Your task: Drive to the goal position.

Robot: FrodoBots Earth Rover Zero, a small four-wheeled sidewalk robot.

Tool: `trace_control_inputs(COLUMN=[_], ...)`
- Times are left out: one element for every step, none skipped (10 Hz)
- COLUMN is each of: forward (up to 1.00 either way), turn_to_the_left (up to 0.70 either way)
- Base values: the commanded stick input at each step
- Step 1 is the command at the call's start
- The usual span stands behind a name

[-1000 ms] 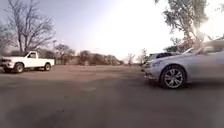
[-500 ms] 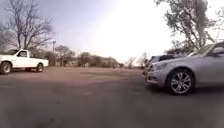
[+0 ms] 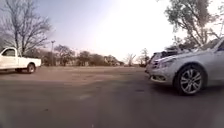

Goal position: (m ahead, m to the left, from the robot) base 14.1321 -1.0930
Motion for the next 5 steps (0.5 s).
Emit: trace_control_inputs(forward=[0.70,0.70,0.70,0.70,0.70], turn_to_the_left=[0.00,0.00,0.00,0.00,0.00])
